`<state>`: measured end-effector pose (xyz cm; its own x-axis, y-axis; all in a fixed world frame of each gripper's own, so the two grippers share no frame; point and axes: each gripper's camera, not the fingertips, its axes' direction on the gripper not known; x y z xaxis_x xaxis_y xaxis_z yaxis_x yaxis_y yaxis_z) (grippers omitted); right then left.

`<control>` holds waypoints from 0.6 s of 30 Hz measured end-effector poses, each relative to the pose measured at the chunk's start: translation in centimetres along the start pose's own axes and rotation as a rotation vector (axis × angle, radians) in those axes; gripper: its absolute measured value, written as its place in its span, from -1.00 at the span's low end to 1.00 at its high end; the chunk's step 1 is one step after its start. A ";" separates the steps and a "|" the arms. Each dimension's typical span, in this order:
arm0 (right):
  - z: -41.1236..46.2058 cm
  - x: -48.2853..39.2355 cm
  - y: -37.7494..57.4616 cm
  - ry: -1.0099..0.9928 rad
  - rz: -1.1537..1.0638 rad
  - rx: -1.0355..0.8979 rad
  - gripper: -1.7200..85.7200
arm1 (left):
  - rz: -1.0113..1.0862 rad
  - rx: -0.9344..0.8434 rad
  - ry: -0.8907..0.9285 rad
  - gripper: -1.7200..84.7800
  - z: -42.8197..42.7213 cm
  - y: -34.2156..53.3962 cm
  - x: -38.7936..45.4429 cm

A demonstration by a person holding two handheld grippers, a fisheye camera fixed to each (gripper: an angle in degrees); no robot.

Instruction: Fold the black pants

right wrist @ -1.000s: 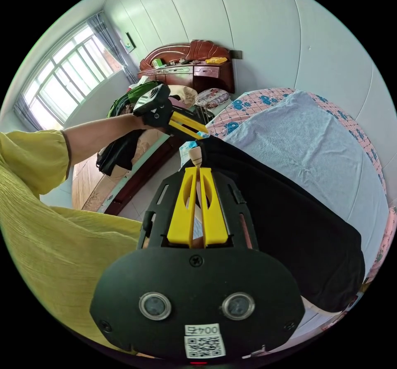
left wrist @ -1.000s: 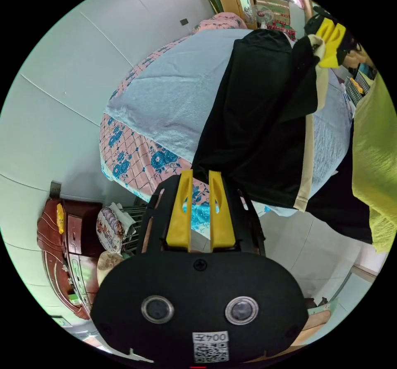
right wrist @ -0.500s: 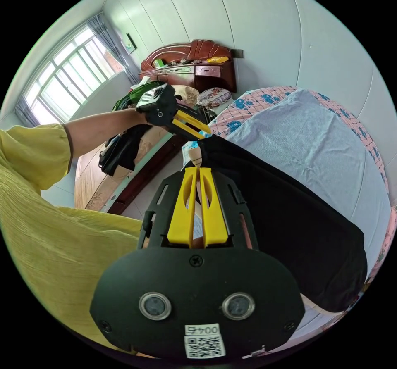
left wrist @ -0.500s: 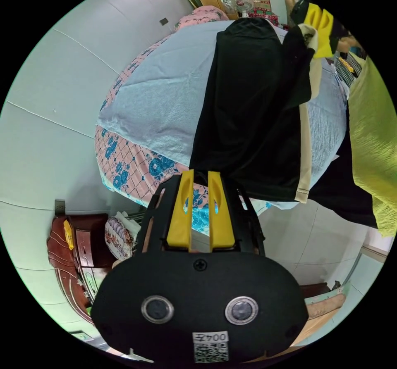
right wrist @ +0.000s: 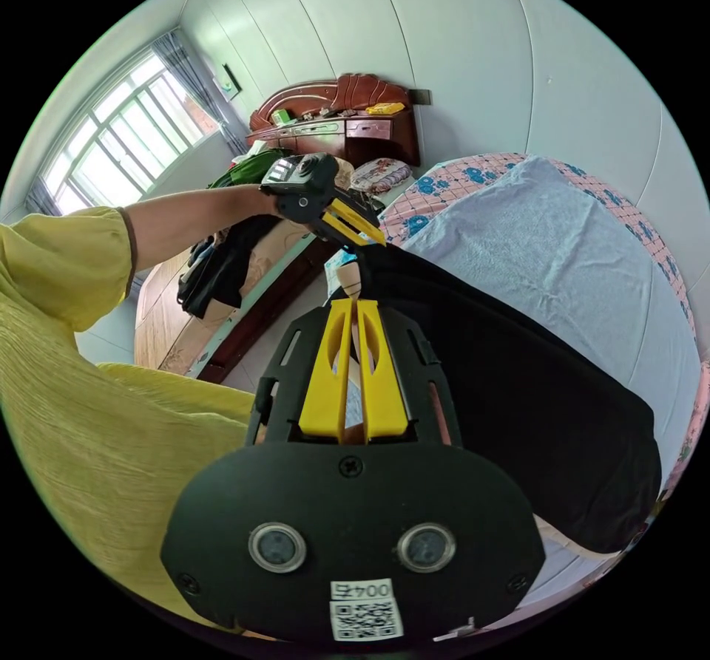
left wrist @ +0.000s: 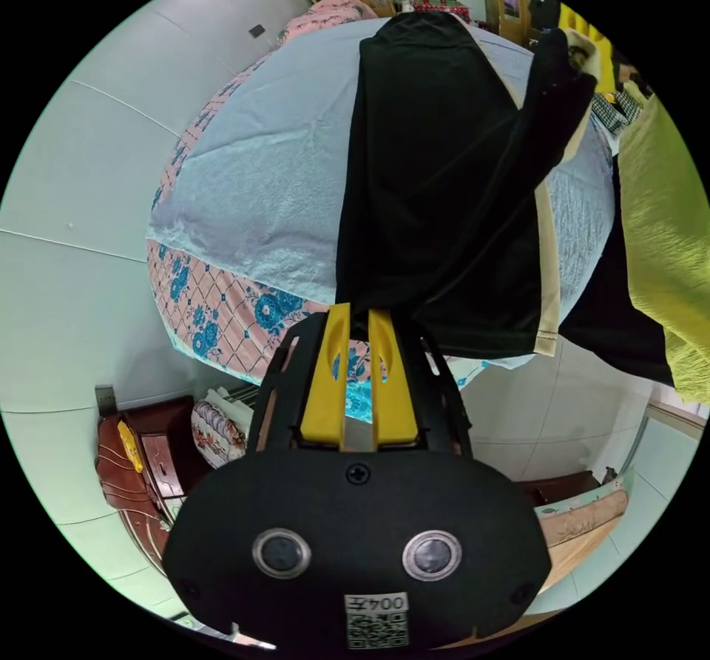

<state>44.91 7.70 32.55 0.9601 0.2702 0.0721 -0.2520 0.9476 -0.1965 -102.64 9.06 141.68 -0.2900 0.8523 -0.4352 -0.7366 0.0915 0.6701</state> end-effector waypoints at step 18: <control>1.4 -2.3 -2.2 -0.079 -0.187 -0.203 -0.94 | -0.646 0.135 0.387 -0.94 4.6 12.0 -14.3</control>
<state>43.06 5.27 34.18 0.9731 0.1143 0.1999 -0.0346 0.9307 -0.3640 -104.59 0.36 158.69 -0.0385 0.3693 -0.9285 -0.7586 0.5940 0.2677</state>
